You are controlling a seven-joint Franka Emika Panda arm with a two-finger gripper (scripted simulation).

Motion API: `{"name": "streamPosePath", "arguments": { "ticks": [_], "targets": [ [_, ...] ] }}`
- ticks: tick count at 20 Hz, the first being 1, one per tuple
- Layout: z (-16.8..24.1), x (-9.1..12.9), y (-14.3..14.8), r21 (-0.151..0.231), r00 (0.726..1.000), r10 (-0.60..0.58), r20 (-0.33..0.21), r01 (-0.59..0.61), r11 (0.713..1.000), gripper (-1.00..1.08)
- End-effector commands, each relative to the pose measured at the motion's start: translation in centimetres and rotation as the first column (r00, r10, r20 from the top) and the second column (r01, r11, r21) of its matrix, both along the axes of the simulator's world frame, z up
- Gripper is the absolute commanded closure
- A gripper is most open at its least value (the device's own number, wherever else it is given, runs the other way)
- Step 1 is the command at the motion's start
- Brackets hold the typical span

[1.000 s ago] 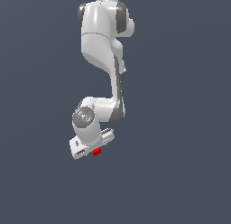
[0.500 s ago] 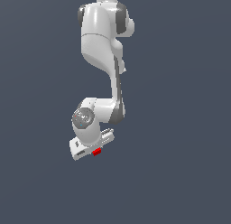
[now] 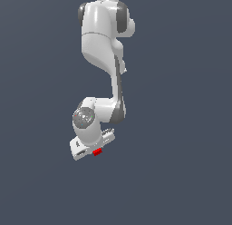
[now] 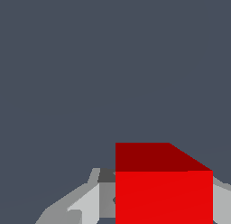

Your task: Pick up the red cube and move it to a goal position.

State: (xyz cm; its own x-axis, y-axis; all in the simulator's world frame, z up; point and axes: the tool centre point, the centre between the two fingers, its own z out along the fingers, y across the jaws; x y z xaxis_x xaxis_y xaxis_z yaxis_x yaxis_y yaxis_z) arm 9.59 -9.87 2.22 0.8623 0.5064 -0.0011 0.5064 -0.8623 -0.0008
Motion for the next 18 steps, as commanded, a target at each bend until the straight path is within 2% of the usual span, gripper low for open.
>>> {"name": "streamPosePath", "arguments": {
  "ticks": [1,9,18],
  "targets": [
    [0.4,-0.2,0.1,0.0,1.0,0.0,0.001,0.0,1.0,1.08],
    [2.9,-1.9,0.7,-0.001,1.0,0.0,0.001,0.0,1.0,1.08],
    [8.5,-5.6,2.1,-0.001,1.0,0.0,0.001,0.0,1.0,1.08]
  ]
}}
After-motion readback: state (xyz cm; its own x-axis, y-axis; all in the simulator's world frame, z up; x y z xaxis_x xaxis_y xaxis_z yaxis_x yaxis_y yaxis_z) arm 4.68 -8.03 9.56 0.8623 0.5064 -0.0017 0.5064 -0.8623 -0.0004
